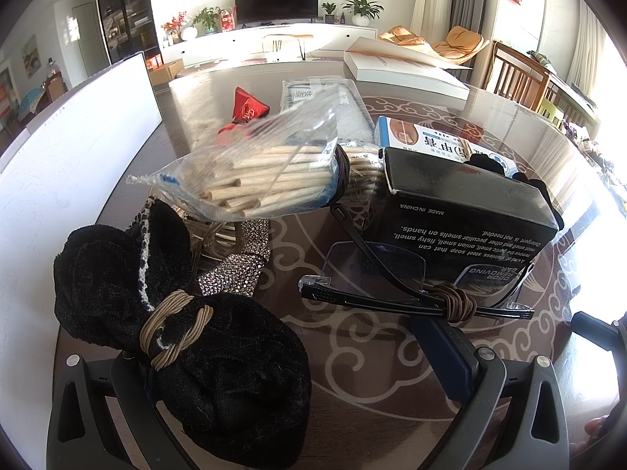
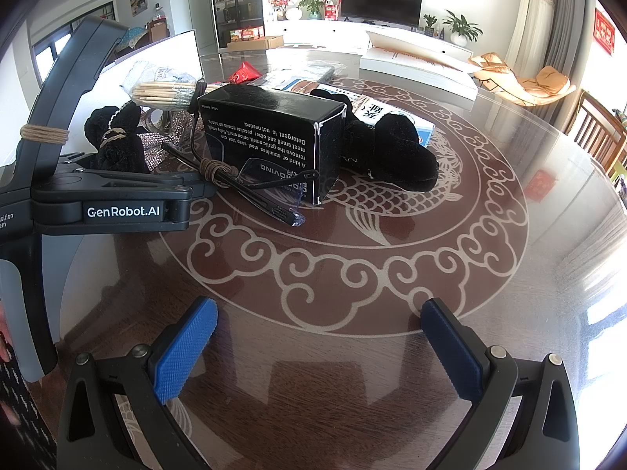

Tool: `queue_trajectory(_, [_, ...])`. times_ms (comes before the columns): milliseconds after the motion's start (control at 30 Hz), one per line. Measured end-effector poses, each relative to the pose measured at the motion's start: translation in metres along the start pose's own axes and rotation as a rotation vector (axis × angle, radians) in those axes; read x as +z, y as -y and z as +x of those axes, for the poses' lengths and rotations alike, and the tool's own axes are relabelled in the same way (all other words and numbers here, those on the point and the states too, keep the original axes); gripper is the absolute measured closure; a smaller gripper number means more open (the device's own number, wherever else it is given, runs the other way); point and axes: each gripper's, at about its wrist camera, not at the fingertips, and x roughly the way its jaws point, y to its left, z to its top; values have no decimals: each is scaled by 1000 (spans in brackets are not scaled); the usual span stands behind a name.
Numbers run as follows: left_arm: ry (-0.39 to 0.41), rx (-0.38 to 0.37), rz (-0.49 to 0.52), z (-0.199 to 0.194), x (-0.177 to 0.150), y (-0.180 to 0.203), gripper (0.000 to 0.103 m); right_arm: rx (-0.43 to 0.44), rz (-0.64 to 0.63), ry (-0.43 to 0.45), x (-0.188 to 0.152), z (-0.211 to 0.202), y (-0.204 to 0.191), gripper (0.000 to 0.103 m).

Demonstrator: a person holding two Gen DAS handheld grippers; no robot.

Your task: Organize objects

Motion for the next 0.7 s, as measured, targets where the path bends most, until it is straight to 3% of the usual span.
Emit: queue_trajectory(700, [0, 0, 0, 1, 0, 1, 0, 0, 0, 1, 0, 0, 0, 0])
